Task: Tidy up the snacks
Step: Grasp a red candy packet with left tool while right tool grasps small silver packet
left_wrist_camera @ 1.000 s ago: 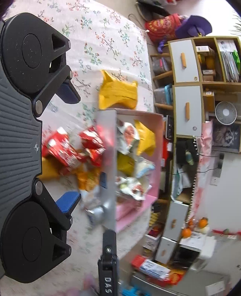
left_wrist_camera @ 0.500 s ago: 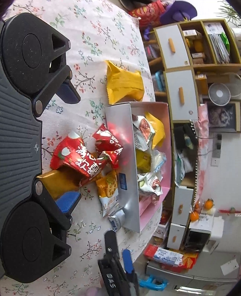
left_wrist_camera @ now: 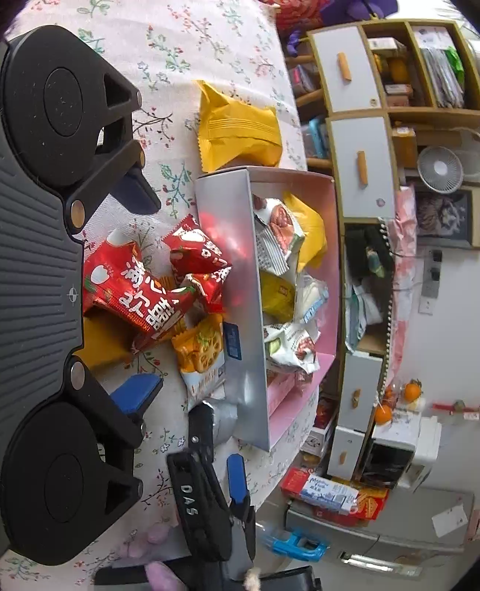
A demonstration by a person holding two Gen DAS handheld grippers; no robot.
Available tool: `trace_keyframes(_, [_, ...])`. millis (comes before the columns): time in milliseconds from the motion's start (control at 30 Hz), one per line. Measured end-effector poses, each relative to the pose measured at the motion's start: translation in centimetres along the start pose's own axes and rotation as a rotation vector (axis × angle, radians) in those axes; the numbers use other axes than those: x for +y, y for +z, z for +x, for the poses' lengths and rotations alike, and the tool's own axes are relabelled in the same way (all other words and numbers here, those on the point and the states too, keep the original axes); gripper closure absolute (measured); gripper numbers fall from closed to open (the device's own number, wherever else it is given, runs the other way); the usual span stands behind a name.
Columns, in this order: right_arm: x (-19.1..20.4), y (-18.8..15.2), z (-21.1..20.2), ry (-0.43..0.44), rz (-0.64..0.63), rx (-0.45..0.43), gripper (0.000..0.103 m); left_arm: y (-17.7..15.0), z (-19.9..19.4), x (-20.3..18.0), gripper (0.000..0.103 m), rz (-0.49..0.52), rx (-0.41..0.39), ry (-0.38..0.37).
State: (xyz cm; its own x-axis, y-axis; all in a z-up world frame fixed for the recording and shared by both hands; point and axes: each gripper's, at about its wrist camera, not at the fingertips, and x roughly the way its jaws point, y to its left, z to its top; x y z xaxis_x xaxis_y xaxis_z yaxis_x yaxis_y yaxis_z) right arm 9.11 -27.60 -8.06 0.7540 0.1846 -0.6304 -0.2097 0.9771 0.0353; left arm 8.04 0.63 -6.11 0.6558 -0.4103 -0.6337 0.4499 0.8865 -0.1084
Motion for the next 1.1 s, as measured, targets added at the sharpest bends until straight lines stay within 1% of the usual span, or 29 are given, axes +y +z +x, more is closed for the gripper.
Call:
trace_keyframes(33, [0.3,0.1,0.1,0.0,-0.014,-0.001,0.0,0.1,0.1,0.0,0.018,-0.013,0.012,0.002])
trace_keyframes(100, [0.8,0.3,0.2,0.005,-0.031,-0.007,0.002,0.2,0.2,0.0,0.027,-0.031,0.031,-0.001])
trace_keyframes(167, [0.8,0.5,0.3,0.015,-0.029,-0.007,0.008,0.3,0.1,0.1,0.033,-0.038,0.04,-0.005])
trace_keyframes(233, [0.9,0.6,0.1,0.023,-0.032,-0.007,0.011,0.4,0.0,0.2,0.036,-0.04,0.049,-0.008])
trace_keyframes(267, [0.9,0.5,0.1,0.028,-0.036,-0.007,0.014,0.4,-0.1,0.2,0.039,-0.043,0.053,-0.01])
trace_keyframes(367, [0.9,0.5,-0.2,0.036,-0.049,-0.007,0.019,0.5,-0.5,0.7,0.046,-0.06,0.06,-0.021])
trace_keyframes(500, [0.7,0.7,-0.2,0.04,-0.048,-0.001,0.024,0.5,-1.0,1.0,0.051,-0.077,0.068,-0.022])
trace_keyframes(567, [0.5,0.9,-0.3,0.037,-0.043,0.003,0.029,0.6,-1.1,1.1,0.052,-0.085,0.079,-0.021])
trace_keyframes(700, [0.3,1.0,-0.4,0.033,-0.038,0.009,0.035,0.6,-1.2,1.0,0.056,-0.09,0.101,0.005])
trace_keyframes(800, [0.4,1.0,-0.5,0.036,-0.046,0.016,0.04,0.7,-1.3,1.2,0.056,-0.095,0.112,0.022])
trace_keyframes(867, [0.6,1.0,-0.7,0.046,-0.057,0.018,0.049,0.6,-1.3,1.3,0.056,-0.102,0.115,0.032])
trace_keyframes(1000, [1.1,1.2,-0.8,0.054,-0.078,0.024,0.06,0.7,-1.6,1.3,0.057,-0.109,0.115,0.045])
trace_keyframes(1067, [1.4,1.3,-0.9,0.059,-0.085,0.03,0.07,0.8,-1.6,1.3,0.063,-0.116,0.118,0.055])
trace_keyframes(1100, [1.6,1.4,-0.9,0.058,-0.091,0.033,0.072,0.8,-1.6,1.3,0.066,-0.124,0.123,0.061])
